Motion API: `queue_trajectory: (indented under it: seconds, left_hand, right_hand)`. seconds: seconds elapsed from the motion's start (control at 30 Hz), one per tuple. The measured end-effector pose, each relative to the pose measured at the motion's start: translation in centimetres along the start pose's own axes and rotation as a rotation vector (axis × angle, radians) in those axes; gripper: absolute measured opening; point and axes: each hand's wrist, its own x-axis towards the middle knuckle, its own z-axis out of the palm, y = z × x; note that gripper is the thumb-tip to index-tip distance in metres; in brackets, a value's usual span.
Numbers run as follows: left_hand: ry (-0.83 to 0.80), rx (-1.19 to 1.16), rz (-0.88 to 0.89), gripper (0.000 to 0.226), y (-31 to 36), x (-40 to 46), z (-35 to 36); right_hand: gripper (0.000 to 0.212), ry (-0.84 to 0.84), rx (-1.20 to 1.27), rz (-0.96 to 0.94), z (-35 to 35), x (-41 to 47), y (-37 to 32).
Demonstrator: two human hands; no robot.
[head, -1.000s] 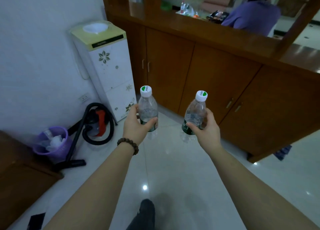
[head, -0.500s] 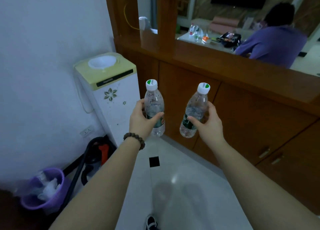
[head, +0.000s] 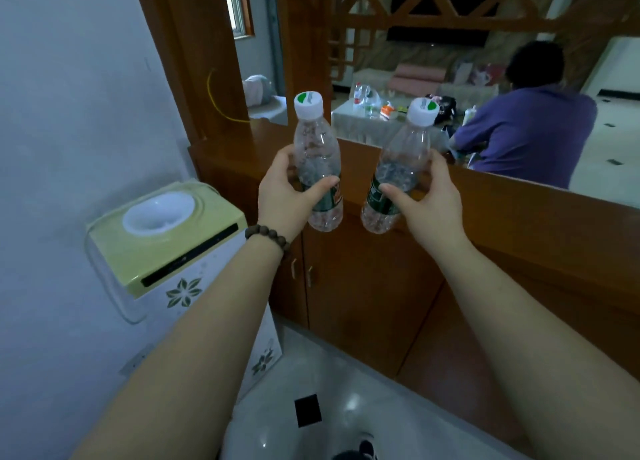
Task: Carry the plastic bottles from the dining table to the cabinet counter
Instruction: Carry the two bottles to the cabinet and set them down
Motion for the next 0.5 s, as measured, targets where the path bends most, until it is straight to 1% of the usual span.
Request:
queue_trajectory:
  seconds: [0.2,0.3,0.5]
  left_hand:
    - [0.021,0.039,0.053,0.056,-2.5,9.5,4.3]
    - [0.027,0.042,0.042,0.059,-4.0,14.3,6.3]
    - [0.033,0.065,0.013,0.059,-6.8,21.8,10.0]
  right_hand:
    - [0.071,0.017,0.008,-0.067,2.1,9.8,2.5]
    - [0.068,0.008,0.031,-0.058,3.1,14.7,3.8]
    - [0.067,-0.044,-0.034,-0.074,6.1,22.9,6.2]
